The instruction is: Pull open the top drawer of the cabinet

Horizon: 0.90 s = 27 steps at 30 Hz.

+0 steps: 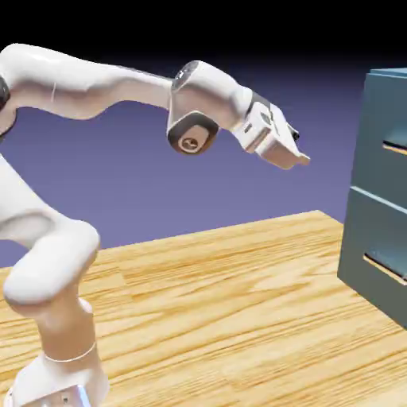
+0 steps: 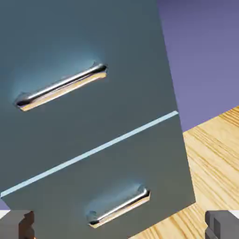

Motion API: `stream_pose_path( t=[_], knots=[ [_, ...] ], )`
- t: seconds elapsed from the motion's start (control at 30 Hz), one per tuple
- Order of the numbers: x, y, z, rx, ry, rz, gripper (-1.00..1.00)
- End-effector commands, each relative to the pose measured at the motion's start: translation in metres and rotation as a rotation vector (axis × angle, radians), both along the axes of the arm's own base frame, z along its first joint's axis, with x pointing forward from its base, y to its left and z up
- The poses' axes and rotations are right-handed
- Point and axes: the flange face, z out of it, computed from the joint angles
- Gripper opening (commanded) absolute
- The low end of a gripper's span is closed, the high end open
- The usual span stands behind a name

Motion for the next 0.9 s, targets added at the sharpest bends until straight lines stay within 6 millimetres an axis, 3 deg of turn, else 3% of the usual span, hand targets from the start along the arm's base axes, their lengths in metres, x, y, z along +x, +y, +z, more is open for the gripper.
stream_pose_path(
  t=[0.0,0.23,0.43,0.63,0.87],
  knots=[
    [0.002,0.0,0.005,0.019,-0.016,-0.013,0.0],
    [0.022,0.007,0.027,0.154,-0.124,-0.078,0.0],
    [0.05,0.016,0.031,0.276,-0.206,-0.105,0.0],
    [0.086,0.023,0.021,0.409,-0.277,-0.114,0.0],
    [0.135,0.024,-0.006,0.584,-0.35,-0.115,0.0]
  ],
)
